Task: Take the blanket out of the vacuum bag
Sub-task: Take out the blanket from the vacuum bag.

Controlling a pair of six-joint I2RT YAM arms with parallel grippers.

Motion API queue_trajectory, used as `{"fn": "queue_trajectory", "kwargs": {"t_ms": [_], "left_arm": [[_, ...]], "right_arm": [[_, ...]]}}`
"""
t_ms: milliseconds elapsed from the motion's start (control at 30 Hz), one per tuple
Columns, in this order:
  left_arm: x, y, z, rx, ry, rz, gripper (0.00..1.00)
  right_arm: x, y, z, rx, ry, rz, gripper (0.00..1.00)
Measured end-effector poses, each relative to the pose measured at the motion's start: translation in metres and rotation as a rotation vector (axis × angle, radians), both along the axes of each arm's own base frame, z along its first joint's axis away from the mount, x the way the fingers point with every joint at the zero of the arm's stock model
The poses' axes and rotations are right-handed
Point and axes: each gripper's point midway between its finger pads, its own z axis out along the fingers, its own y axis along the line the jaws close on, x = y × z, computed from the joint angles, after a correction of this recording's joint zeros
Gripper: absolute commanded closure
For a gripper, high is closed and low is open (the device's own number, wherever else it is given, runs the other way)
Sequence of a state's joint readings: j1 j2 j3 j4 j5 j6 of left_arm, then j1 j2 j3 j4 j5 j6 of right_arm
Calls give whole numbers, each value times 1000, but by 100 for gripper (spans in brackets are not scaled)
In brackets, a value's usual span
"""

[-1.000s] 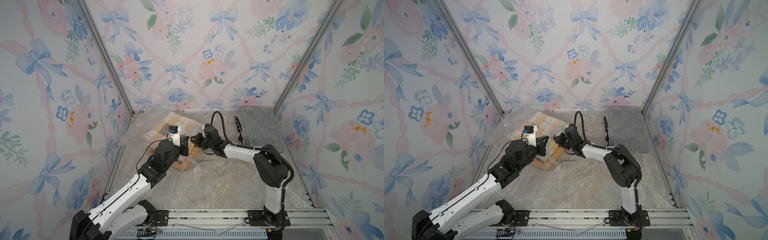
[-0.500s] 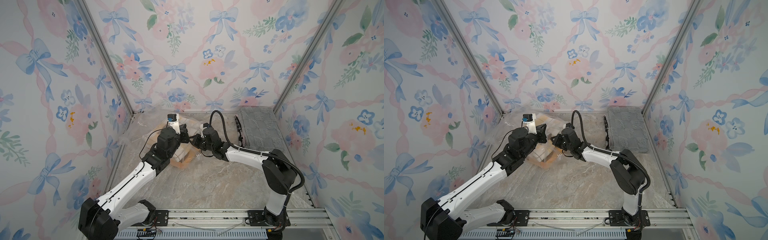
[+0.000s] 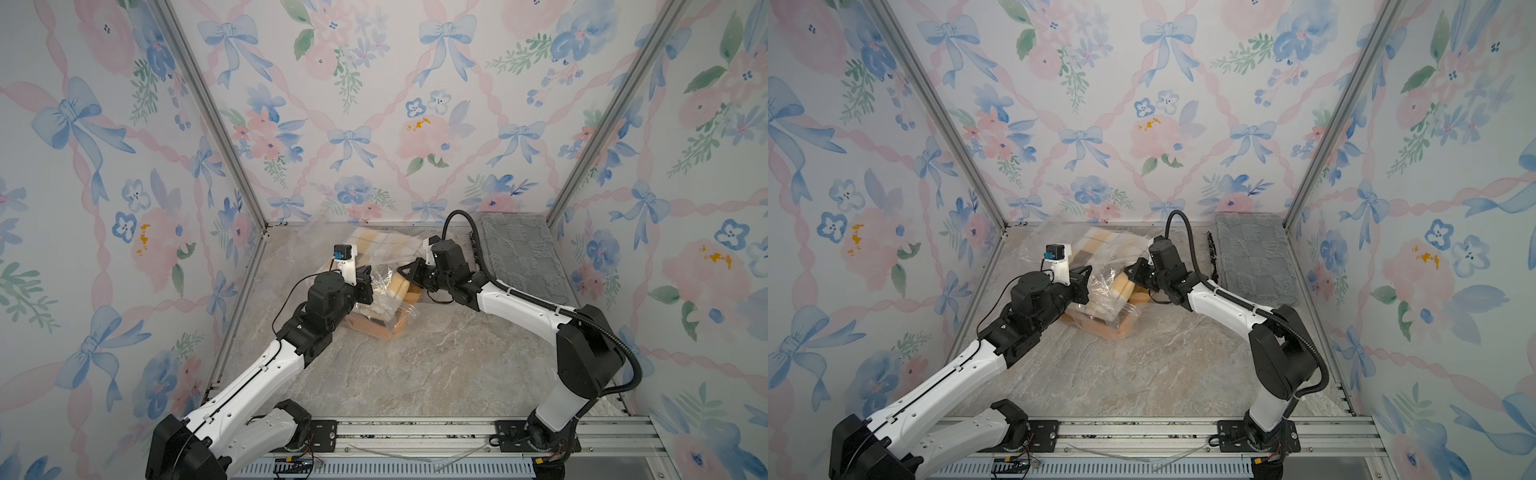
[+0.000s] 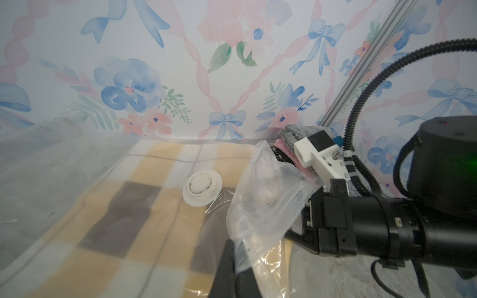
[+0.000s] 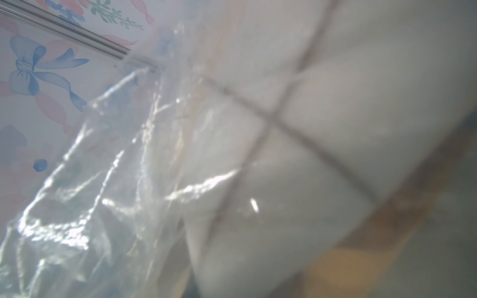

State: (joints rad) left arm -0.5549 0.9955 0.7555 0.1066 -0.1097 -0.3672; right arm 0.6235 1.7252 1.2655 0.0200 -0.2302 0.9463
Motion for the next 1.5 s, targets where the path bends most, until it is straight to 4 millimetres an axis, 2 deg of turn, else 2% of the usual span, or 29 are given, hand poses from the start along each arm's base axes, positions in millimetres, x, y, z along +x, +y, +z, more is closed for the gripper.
{"fn": "queue_trajectory", "kwargs": {"t_ms": [133, 333, 433, 500, 633, 700, 800, 900, 1067, 1167, 1233, 1333, 1500], "left_arm": [[-2, -3, 0, -11, 1, -22, 100], [5, 7, 4, -20, -16, 55, 100], [11, 11, -4, 1, 1, 90, 100], [14, 10, -9, 11, 13, 94, 100], [16, 8, -14, 18, 23, 95, 100], [16, 8, -13, 16, 21, 94, 100], [16, 6, -9, 13, 11, 80, 100], [16, 1, 7, 8, -9, 49, 100], [10, -12, 66, -21, -86, -43, 100], [9, -11, 84, -21, -109, -42, 100], [13, -9, 83, -10, -105, -19, 100], [23, -8, 68, 18, -70, 13, 100], [36, -8, 37, 72, -8, 51, 100]], "right_arm": [[4, 1, 7, -16, -5, 29, 100], [-19, 13, 12, -88, -32, 45, 100], [-38, -1, 14, -113, -42, 19, 100], [-44, -15, 20, -113, -38, 5, 100], [-30, -45, 33, -92, -27, -48, 100], [-24, -50, 36, -95, -24, -65, 100], [-19, -43, 43, -97, -33, -60, 100], [-16, -28, 39, -98, -38, -43, 100], [-5, 1, 21, -95, -33, -3, 100], [5, 22, 23, -82, -57, 28, 100], [8, 31, 30, -71, -77, 49, 100], [7, 35, 38, -58, -93, 66, 100], [2, 18, 28, 2, -68, 58, 100]]}}
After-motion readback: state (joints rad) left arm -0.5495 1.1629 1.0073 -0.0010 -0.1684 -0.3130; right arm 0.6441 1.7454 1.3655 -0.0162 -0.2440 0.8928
